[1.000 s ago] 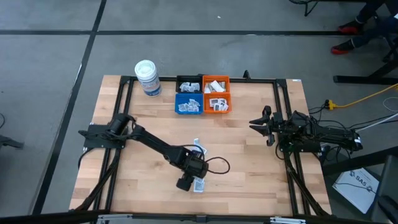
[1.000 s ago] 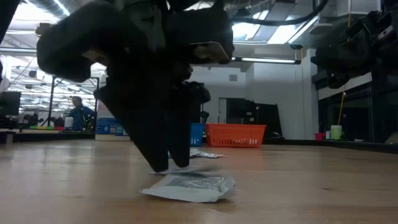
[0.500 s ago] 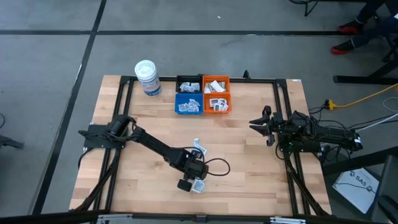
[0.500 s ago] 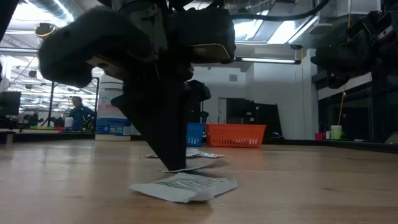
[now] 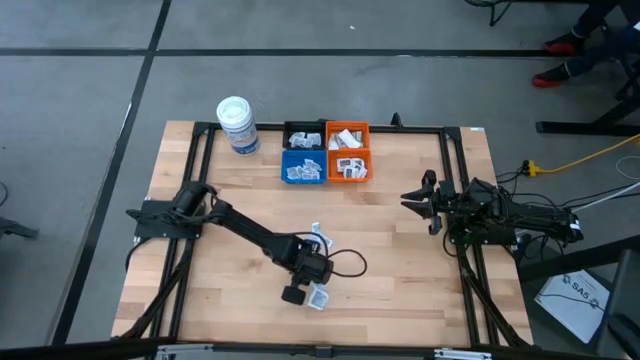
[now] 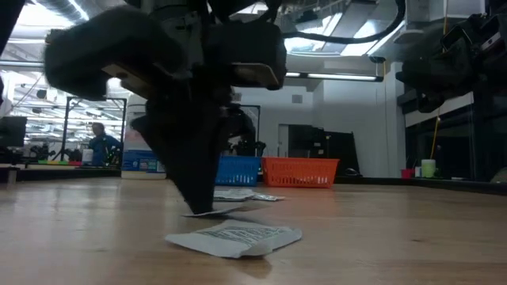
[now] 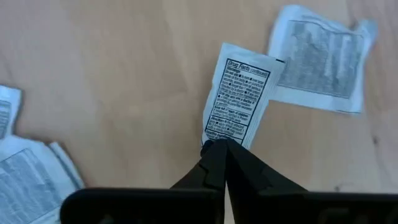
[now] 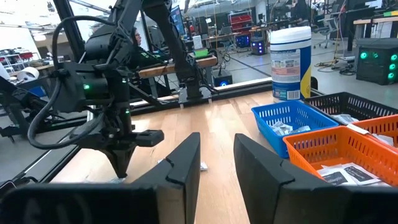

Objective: Pick & Place First Aid Supplies
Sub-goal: Put the ointment pack into the blue bin

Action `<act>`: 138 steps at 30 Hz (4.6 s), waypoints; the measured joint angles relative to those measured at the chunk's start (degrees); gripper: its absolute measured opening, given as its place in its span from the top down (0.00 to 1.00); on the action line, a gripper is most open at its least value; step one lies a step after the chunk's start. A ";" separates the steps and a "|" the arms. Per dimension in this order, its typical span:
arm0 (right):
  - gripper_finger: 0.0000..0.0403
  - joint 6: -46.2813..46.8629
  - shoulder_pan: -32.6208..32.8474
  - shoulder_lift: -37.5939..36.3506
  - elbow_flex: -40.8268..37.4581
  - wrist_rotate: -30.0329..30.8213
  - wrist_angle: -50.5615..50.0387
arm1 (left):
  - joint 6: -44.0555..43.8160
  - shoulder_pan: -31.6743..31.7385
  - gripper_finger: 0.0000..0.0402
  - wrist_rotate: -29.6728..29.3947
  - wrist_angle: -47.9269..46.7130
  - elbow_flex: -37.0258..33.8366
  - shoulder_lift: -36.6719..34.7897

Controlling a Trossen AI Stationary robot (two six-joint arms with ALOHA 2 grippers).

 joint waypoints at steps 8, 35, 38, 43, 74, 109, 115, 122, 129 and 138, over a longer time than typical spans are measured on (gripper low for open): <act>0.75 0.00 0.00 0.00 -0.02 0.00 0.00 | 0.87 0.81 1.00 -0.28 0.35 0.05 -0.49; 0.75 0.02 -0.01 -0.02 0.00 0.00 0.00 | 4.79 -0.77 0.61 -0.90 1.57 1.05 -4.39; 0.75 0.01 0.00 -0.02 -0.02 0.00 0.00 | 5.22 -2.48 0.52 -2.86 1.75 1.08 -4.39; 0.75 0.01 0.00 -0.02 -0.01 -0.02 0.01 | 7.72 -4.42 0.44 -5.86 2.38 1.08 -4.39; 0.75 0.02 -0.02 0.00 0.00 -0.02 0.00 | 19.30 -3.10 0.45 -5.40 2.33 1.05 -1.50; 0.75 0.02 0.00 -0.02 0.00 0.00 0.00 | 5.14 0.27 0.99 15.17 4.07 0.76 2.19; 0.75 0.02 0.00 0.00 -0.02 -0.02 0.00 | 2.56 3.13 1.00 31.69 8.05 0.94 -1.55; 0.75 0.00 0.00 -0.01 0.00 -0.02 0.01 | -0.41 5.72 1.00 33.68 10.98 0.90 -4.64; 0.75 0.02 0.00 -0.02 -0.02 0.00 0.00 | -2.01 7.97 1.00 33.62 12.07 0.90 -6.64; 0.75 0.01 -0.01 0.00 0.00 0.00 0.00 | -2.43 10.86 1.00 26.92 12.46 0.97 -8.92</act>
